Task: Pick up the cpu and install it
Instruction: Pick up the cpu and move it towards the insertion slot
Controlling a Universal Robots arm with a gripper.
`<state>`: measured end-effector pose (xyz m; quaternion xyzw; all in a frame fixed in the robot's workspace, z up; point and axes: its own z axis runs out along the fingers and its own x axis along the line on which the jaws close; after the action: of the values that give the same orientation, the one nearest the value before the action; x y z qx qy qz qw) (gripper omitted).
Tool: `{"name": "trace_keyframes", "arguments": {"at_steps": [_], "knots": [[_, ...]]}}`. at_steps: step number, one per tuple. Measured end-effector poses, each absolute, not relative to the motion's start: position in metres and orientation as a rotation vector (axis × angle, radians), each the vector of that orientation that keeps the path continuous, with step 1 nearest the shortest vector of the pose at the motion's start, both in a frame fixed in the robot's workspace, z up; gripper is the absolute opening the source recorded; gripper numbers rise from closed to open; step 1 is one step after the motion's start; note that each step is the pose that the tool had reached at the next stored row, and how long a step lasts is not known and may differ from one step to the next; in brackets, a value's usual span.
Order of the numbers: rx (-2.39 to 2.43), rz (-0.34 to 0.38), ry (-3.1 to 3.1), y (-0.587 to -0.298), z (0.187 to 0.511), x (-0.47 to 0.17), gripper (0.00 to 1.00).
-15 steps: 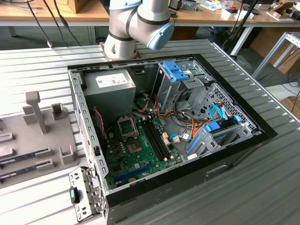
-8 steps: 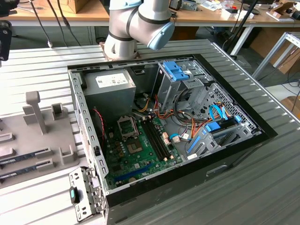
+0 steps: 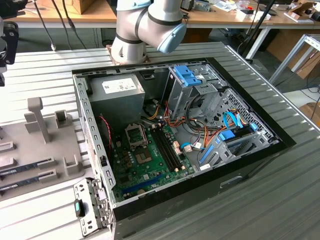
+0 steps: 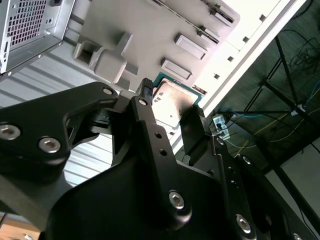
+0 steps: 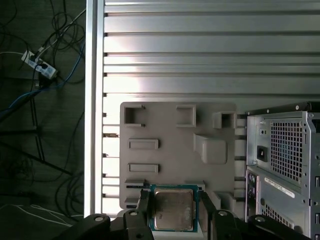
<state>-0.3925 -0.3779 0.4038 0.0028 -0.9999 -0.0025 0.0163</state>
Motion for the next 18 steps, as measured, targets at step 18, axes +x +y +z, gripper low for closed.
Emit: {"name": "trace_keyframes", "arguments": {"at_steps": [18], "knots": [[0.009, -0.008, -3.109, -0.378, 0.404, -0.379, 0.47]]}}
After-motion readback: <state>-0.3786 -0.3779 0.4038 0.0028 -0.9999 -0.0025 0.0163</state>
